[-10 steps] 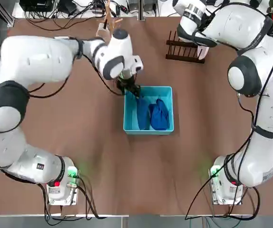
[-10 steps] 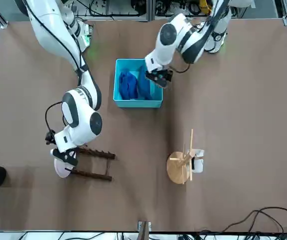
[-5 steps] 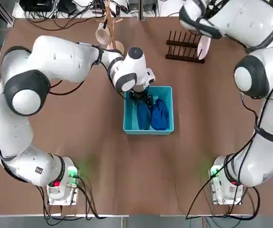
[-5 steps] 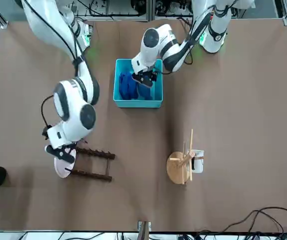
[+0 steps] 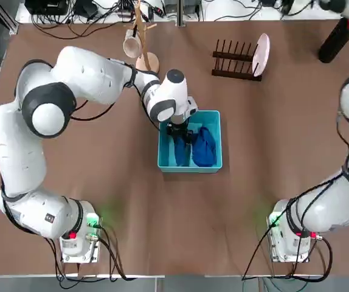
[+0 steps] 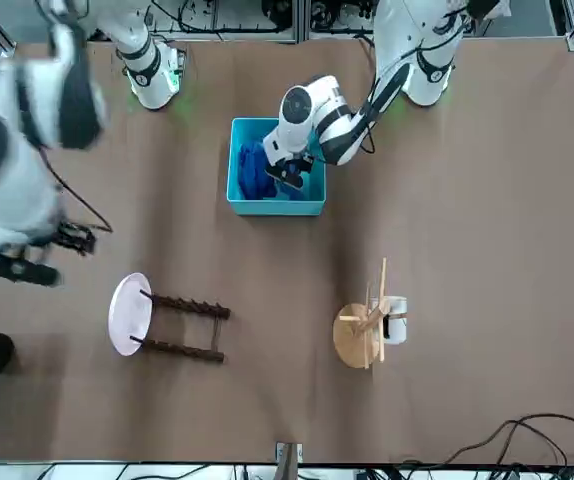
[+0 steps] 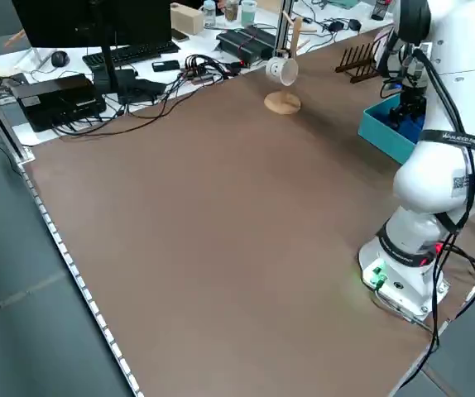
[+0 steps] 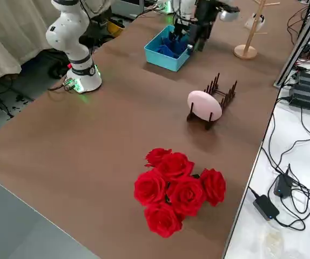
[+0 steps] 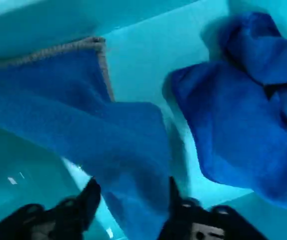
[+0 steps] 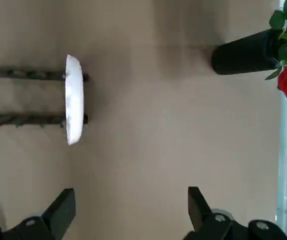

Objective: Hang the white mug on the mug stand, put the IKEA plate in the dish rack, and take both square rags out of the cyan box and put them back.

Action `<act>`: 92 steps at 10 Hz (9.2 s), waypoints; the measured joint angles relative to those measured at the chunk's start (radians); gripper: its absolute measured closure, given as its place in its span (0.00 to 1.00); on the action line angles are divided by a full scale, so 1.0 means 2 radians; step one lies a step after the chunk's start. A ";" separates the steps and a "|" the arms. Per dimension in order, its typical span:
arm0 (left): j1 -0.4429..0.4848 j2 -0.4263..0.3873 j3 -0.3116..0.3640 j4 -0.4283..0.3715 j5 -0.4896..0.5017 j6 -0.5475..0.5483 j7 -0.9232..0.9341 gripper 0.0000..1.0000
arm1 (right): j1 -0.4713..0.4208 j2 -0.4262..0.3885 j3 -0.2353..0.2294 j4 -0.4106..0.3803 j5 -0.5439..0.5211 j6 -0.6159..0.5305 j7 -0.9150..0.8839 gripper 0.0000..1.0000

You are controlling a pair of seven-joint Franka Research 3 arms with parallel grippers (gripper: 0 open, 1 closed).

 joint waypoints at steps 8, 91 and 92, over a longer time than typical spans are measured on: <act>0.007 -0.165 0.004 0.021 0.004 -0.133 0.002 0.98 | -0.092 -0.099 0.000 -0.018 0.124 -0.038 -0.097 0.01; 0.131 -0.410 0.157 -0.082 -0.111 -0.297 0.293 0.97 | 0.209 -0.138 -0.134 -0.654 0.039 0.620 0.193 0.96; 0.130 -0.407 0.116 -0.078 -0.118 -0.298 0.260 0.97 | 0.171 -0.137 -0.135 -0.654 0.015 0.622 0.163 0.96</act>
